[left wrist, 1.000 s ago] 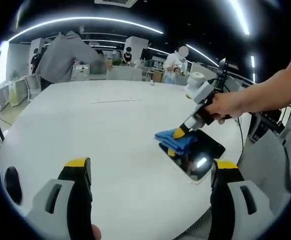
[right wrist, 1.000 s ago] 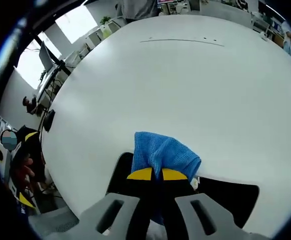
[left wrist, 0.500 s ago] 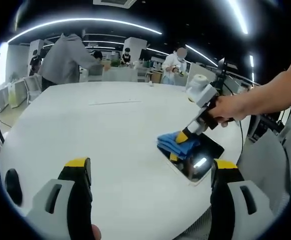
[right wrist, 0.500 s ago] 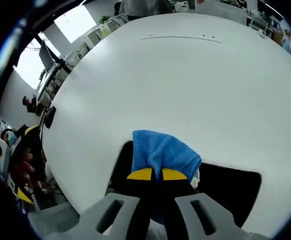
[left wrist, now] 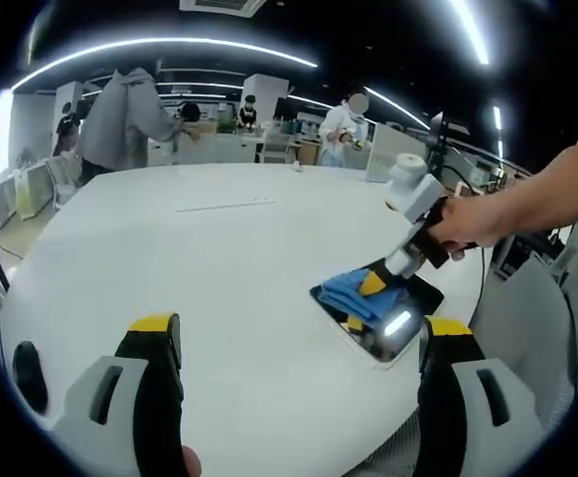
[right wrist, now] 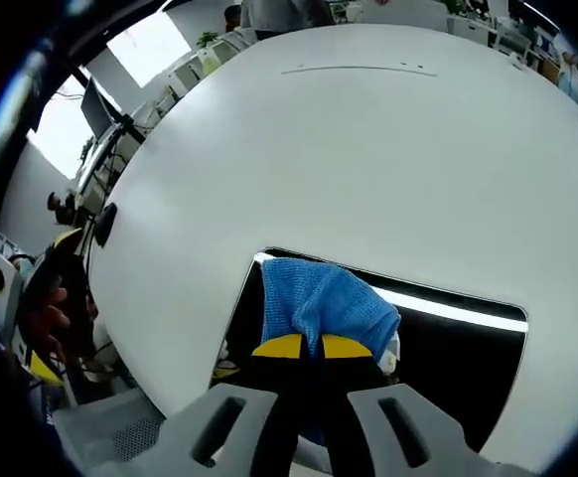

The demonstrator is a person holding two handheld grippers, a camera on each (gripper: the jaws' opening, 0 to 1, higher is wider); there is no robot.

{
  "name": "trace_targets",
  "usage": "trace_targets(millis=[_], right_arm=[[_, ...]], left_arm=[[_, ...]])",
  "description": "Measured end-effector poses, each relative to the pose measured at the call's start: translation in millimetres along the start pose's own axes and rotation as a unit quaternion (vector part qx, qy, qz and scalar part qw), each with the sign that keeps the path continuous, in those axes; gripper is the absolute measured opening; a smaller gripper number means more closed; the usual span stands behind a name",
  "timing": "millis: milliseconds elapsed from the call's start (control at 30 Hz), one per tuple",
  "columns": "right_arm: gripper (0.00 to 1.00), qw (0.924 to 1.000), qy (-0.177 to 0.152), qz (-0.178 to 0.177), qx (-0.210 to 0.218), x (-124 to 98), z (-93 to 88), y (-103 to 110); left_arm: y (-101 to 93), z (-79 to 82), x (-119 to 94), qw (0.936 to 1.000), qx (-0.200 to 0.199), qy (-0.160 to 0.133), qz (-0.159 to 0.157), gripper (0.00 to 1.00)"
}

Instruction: Wipe the mirror surface with the cleaning cloth until all visible marks leave the cleaned area.

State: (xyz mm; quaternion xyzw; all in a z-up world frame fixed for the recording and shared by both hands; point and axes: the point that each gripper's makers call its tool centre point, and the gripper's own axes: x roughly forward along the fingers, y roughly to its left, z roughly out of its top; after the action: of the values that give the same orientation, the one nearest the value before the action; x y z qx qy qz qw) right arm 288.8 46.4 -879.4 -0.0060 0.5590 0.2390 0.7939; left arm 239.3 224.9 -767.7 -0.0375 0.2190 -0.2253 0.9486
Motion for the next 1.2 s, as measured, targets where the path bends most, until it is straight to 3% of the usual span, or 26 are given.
trace_targets(millis=[1200], right_arm=[[0.00,0.9995,0.017,0.027,-0.004,-19.0,-62.8,27.1]], left_arm=[[-7.1,-1.4,-7.4,1.0000,0.007,-0.001,-0.002,0.99]])
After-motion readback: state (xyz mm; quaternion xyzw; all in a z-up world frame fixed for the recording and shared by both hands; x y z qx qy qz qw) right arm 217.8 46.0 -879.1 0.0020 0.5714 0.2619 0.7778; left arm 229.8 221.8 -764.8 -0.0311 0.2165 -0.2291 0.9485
